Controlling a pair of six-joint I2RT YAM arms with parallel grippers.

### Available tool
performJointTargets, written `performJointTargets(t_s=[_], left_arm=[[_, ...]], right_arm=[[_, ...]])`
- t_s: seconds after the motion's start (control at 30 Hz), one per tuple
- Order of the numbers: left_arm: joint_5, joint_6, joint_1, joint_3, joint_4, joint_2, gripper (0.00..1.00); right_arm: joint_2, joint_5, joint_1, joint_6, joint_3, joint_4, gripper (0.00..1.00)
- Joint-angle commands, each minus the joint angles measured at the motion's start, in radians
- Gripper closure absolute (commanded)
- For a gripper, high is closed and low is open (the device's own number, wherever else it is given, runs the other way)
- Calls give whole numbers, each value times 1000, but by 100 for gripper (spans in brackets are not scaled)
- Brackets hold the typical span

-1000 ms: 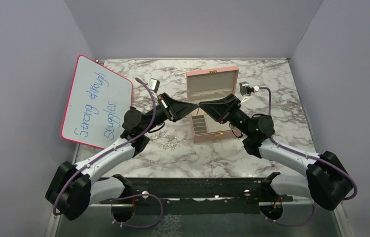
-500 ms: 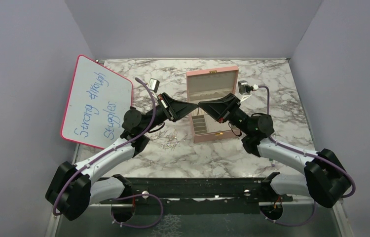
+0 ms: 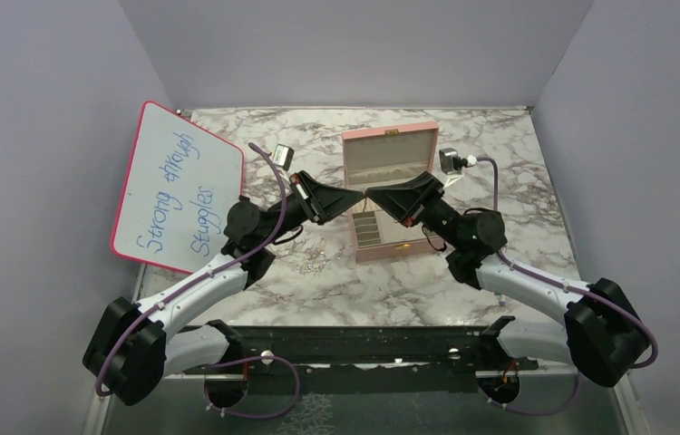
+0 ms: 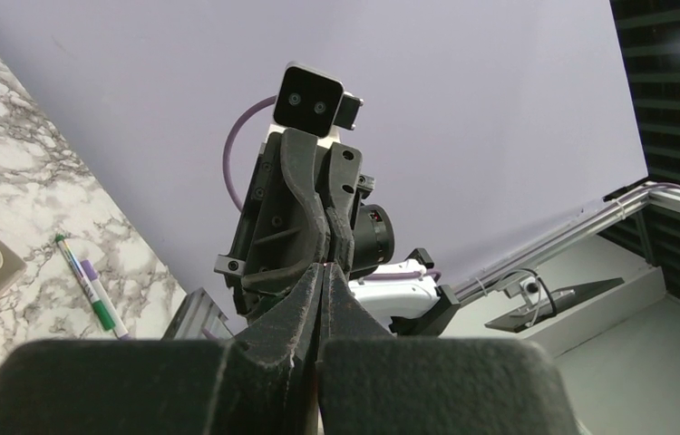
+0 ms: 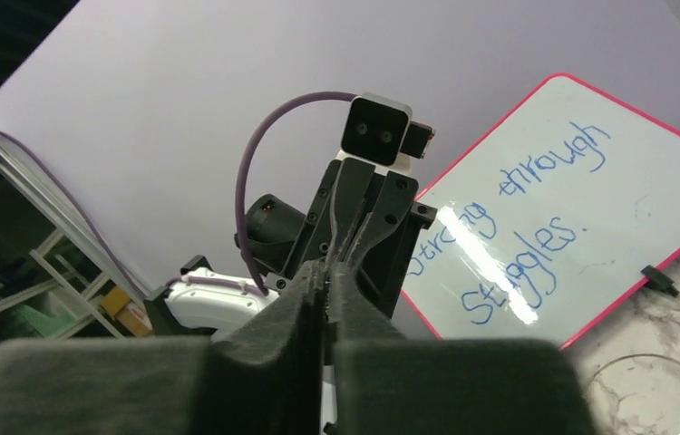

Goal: Organize the mixed jewelry
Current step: Adjust the jewelry.

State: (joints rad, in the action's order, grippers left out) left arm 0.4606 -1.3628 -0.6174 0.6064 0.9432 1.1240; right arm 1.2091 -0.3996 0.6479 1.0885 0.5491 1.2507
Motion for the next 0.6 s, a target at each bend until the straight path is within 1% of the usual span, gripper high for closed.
performJointTargets(t_s=[0.0,0.03,0.07,0.1,0.13,0.2,0.37,0.47,0.57], left_arm=[[-15,31,-4,-1,25,-20,100],[-14,31,-4,-1,25,-20,100],[-13,31,-5,0,25,-19,100],[-13,31,-4,1,24,-18,100],[-13,30,-4,0,25,-17,100],[-13,30,-4,1,25,-18,100],[-12,30,-4,1,25,-21,100],[-10,27,-4,-1,25,-20,100],[-8,27,-4,-1,25,-19,100]], right_arm=[[-36,17,7,-3,1,-20,81],[-37,10,7,-6,6,-29,71],[-36,2,7,-10,11,-35,65],[-33,-6,7,-12,14,-37,61],[-30,-13,7,-17,18,-39,59],[-22,-21,7,-17,23,-45,60],[-2,-34,7,-8,29,-29,74],[3,-36,7,-7,33,-18,85],[4,-37,7,-8,37,-19,94]])
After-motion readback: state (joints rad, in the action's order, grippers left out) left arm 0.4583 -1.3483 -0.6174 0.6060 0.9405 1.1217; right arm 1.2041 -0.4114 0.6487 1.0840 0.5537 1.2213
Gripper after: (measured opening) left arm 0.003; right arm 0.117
